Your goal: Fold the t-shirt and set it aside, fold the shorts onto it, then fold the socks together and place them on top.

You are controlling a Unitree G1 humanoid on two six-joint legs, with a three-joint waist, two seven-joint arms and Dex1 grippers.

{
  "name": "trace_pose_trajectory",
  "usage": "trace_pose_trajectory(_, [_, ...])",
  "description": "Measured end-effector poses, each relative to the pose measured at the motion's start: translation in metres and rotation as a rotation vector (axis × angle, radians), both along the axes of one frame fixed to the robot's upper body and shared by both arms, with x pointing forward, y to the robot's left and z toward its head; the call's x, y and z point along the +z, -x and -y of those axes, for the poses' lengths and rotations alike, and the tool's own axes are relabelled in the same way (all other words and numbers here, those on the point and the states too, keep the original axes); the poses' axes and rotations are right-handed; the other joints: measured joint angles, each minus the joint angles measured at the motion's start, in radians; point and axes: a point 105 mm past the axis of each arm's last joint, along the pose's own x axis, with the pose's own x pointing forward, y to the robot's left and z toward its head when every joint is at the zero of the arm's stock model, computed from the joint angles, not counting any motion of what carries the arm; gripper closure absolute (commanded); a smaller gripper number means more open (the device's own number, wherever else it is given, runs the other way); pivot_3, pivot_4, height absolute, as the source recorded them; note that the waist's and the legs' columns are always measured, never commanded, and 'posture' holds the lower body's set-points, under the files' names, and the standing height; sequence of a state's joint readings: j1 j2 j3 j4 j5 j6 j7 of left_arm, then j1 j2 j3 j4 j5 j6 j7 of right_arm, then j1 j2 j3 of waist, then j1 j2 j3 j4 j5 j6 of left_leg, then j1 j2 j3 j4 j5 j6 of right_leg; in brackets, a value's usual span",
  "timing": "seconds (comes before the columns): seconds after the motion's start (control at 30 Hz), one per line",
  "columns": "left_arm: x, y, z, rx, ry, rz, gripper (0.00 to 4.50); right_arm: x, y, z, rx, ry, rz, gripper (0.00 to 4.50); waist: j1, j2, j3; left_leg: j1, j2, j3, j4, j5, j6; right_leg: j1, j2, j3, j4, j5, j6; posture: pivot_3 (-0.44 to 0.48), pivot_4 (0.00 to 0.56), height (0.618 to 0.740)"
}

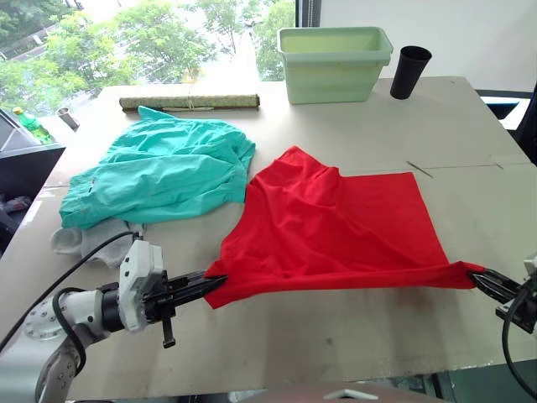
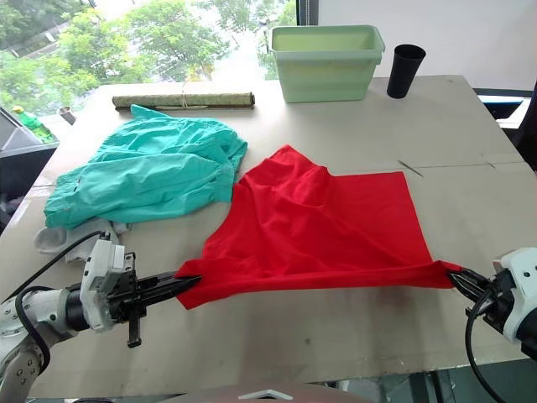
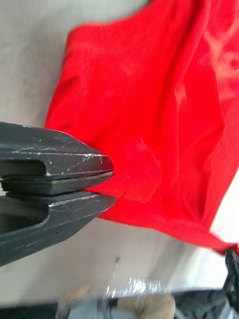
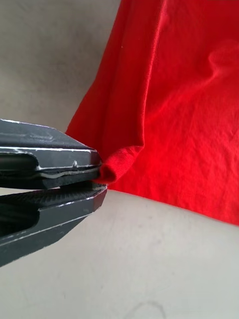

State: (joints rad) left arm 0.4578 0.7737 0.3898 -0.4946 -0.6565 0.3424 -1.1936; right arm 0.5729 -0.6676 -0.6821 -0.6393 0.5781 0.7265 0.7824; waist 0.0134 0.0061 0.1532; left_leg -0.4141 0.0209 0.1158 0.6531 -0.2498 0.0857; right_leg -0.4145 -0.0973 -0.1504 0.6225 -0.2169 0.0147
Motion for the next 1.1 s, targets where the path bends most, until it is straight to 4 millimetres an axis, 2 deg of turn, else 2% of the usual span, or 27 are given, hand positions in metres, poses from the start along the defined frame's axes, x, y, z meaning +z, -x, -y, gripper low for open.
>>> trace_pose_trajectory(0.07, [-0.019,0.036,0.000,-0.053,0.007,-0.161,4.50,-0.009,0.019,-0.004,0.060,-0.033,-0.086,4.42,-0.001,-0.004,-0.002,0.000,0.000,0.000,-0.001,-0.003,-0.004,0.000,0.001,0.000,0.000,-0.004,-0.001,0.000,0.150,0.727])
trace_pose_trajectory(0.1, [-0.023,0.047,0.000,-0.070,0.018,-0.210,4.50,-0.011,0.023,-0.007,0.081,-0.062,-0.100,4.42,0.000,-0.006,-0.003,0.000,0.000,0.000,0.000,-0.003,-0.004,0.000,0.001,0.000,0.000,-0.005,-0.001,0.000,0.150,0.727])
trace_pose_trajectory(0.17, [-0.018,0.047,0.001,-0.092,0.036,-0.207,4.50,-0.001,0.018,-0.012,0.115,-0.114,-0.056,4.42,0.003,-0.006,-0.002,0.000,0.001,-0.001,0.001,-0.006,0.000,0.000,0.001,0.000,0.000,-0.005,-0.001,0.000,0.150,0.727])
trace_pose_trajectory(0.2, [-0.007,0.040,0.002,-0.108,0.047,-0.168,4.50,0.016,0.010,-0.018,0.165,-0.144,0.004,4.42,0.006,-0.003,-0.001,0.000,0.001,-0.002,0.001,-0.006,0.001,0.001,0.000,0.000,0.000,-0.005,-0.001,0.000,0.150,0.727])
trace_pose_trajectory(0.23, [-0.005,0.039,0.002,-0.110,0.046,-0.160,4.50,0.017,0.010,-0.019,0.170,-0.143,0.010,4.42,0.007,-0.002,0.000,0.000,0.001,-0.002,0.001,-0.006,0.001,0.001,0.000,0.000,0.000,-0.005,-0.001,0.000,0.150,0.727])
trace_pose_trajectory(0.27, [0.015,0.001,0.005,-0.122,0.083,-0.059,4.50,0.037,-0.008,-0.027,0.254,-0.164,0.064,4.42,0.014,0.002,0.002,0.002,0.000,-0.003,0.001,-0.006,0.001,0.004,0.000,0.000,0.000,-0.005,-0.001,0.000,0.150,0.727])
trace_pose_trajectory(0.37, [0.065,-0.068,0.016,-0.125,0.088,0.182,4.50,0.076,-0.058,-0.034,0.329,-0.058,0.227,4.42,0.015,0.002,0.012,-0.002,0.000,-0.004,0.002,-0.006,0.000,0.001,0.001,-0.004,-0.004,-0.005,-0.001,0.000,0.150,0.727])
trace_pose_trajectory(0.43, [0.089,-0.108,0.027,-0.135,0.062,0.286,4.50,0.099,-0.101,-0.034,0.290,-0.001,0.339,4.42,0.014,0.001,0.012,-0.001,-0.002,-0.003,0.004,-0.004,0.002,0.002,0.000,-0.005,-0.004,-0.004,0.000,0.000,0.150,0.727])
trace_pose_trajectory(0.47, [0.100,-0.127,0.031,-0.130,0.065,0.322,4.50,0.109,-0.121,-0.034,0.271,0.019,0.378,4.42,0.013,0.000,0.012,-0.001,-0.003,-0.003,0.005,0.006,0.007,0.002,0.000,-0.005,-0.002,0.000,0.006,0.000,0.150,0.727])
trace_pose_trajectory(0.5, [0.111,-0.144,0.036,-0.121,0.063,0.358,4.50,0.121,-0.138,-0.036,0.260,0.046,0.418,4.42,0.010,-0.001,0.013,-0.002,-0.004,-0.003,0.010,0.013,0.009,0.002,0.000,-0.004,0.002,0.008,0.003,0.000,0.150,0.727])
trace_pose_trajectory(0.57, [0.130,-0.177,0.040,-0.078,0.045,0.439,4.50,0.150,-0.167,-0.042,0.248,0.118,0.512,4.42,0.001,-0.004,0.013,-0.002,-0.009,-0.002,0.012,0.013,0.013,0.001,0.000,0.002,0.005,0.013,0.006,0.000,0.150,0.727])
trace_pose_trajectory(0.6, [0.148,-0.196,0.043,-0.025,0.053,0.503,4.50,0.174,-0.183,-0.042,0.218,0.157,0.591,4.42,0.000,-0.005,0.013,-0.004,-0.010,-0.002,0.010,0.012,0.013,0.000,0.001,0.003,0.003,0.014,0.005,0.000,0.150,0.727])
trace_pose_trajectory(0.67, [0.175,-0.214,0.047,0.037,0.069,0.596,4.50,0.206,-0.197,-0.041,0.172,0.213,0.701,4.42,-0.001,-0.009,0.014,-0.005,-0.012,-0.001,0.003,0.011,0.013,-0.004,0.001,0.003,0.002,0.016,0.002,0.000,0.150,0.727])
trace_pose_trajectory(0.7, [0.188,-0.216,0.046,0.057,0.072,0.649,4.50,0.220,-0.199,-0.041,0.157,0.238,0.759,4.42,-0.001,-0.012,0.012,-0.004,-0.014,-0.001,-0.004,0.011,0.012,-0.004,0.000,0.002,-0.001,0.016,0.003,0.000,0.150,0.727])
trace_pose_trajectory(0.77, [0.232,-0.225,0.034,0.177,0.178,0.752,4.50,0.263,-0.205,-0.036,0.079,0.258,0.904,4.42,-0.002,-0.013,0.012,-0.006,-0.014,-0.001,-0.010,0.010,0.010,-0.005,0.002,-0.004,-0.006,0.015,0.004,0.000,0.150,0.727])
trace_pose_trajectory(0.83, [0.260,-0.219,0.022,0.222,0.235,0.846,4.50,0.288,-0.199,-0.037,0.066,0.268,1.008,4.42,-0.003,-0.013,0.012,-0.003,-0.014,-0.001,-0.012,0.010,0.009,-0.004,0.002,-0.006,-0.006,0.014,0.005,0.000,0.150,0.727])
trace_pose_trajectory(0.9, [0.274,-0.213,0.009,0.258,0.260,0.898,4.50,0.303,-0.190,-0.034,0.058,0.262,1.077,4.42,-0.003,-0.013,0.012,-0.001,-0.014,-0.001,-0.016,0.009,0.009,-0.001,0.002,-0.008,-0.007,0.012,0.007,0.000,0.150,0.727])
trace_pose_trajectory(1.0, [0.278,-0.206,-0.013,0.307,0.278,0.896,4.50,0.306,-0.181,-0.026,0.048,0.253,1.102,4.42,-0.003,-0.013,0.012,-0.001,-0.014,-0.001,-0.014,0.010,0.008,0.002,0.001,-0.007,-0.007,0.011,0.008,0.000,0.150,0.727])
trace_pose_trajectory(1.07, [0.273,-0.198,-0.021,0.314,0.269,0.880,4.50,0.296,-0.175,-0.022,0.050,0.258,1.089,4.42,-0.004,-0.013,0.012,-0.001,-0.013,-0.002,-0.006,0.010,0.008,0.004,-0.004,-0.005,-0.007,0.009,0.012,0.000,0.150,0.727])
trace_pose_trajectory(1.1, [0.266,-0.188,-0.027,0.304,0.268,0.844,4.50,0.280,-0.171,-0.016,0.051,0.254,1.050,4.42,-0.006,-0.013,0.012,-0.001,-0.013,-0.002,-0.003,0.010,0.008,0.004,-0.005,-0.004,-0.005,0.009,0.013,0.000,0.150,0.727])
